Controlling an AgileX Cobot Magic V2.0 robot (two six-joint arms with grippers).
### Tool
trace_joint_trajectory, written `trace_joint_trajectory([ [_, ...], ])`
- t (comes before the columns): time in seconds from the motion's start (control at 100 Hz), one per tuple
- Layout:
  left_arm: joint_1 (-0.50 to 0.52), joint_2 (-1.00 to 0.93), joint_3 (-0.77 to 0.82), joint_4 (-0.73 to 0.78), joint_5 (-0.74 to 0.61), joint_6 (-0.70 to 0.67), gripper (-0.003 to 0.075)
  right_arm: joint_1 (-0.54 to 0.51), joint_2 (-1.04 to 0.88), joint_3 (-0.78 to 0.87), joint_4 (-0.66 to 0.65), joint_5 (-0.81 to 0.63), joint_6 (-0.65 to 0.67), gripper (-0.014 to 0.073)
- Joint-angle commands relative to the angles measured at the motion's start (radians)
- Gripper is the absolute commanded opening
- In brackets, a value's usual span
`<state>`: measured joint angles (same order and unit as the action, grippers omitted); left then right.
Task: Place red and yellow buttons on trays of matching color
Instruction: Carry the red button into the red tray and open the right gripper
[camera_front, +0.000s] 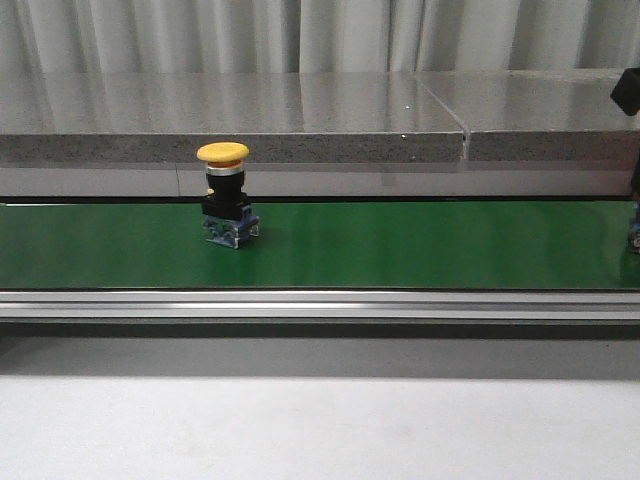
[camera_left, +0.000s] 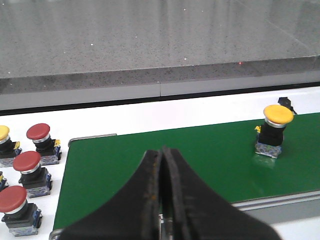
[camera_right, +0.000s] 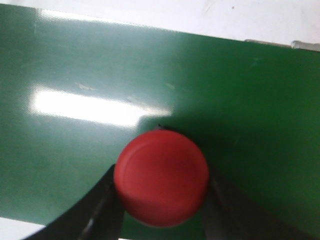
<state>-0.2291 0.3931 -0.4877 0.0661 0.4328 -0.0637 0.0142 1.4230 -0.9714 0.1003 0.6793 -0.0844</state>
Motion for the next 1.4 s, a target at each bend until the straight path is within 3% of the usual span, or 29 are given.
trace_joint_trajectory([
  [0.0,-0.006,0.009,-0.027,-0.008,-0.080,-0.010,-0.0019,0.002,-0.028,-0.032,-0.003,-0.048,-0.012,0.0146],
  [0.33,-0.006,0.009,-0.027,-0.008,-0.080,-0.010,-0.0019,-0.049,-0.028,-0.176,-0.033,0.057,-0.012,0.0125],
  [0.8,-0.006,0.009,-0.027,-0.008,-0.080,-0.010,-0.0019,-0.415,0.132,-0.412,-0.037,0.087,-0.012,0.0125],
  [1.39,-0.006,0.009,-0.027,-0.008,-0.080,-0.010,-0.0019,-0.462,0.472,-0.537,-0.036,-0.043,-0.012,0.0125],
])
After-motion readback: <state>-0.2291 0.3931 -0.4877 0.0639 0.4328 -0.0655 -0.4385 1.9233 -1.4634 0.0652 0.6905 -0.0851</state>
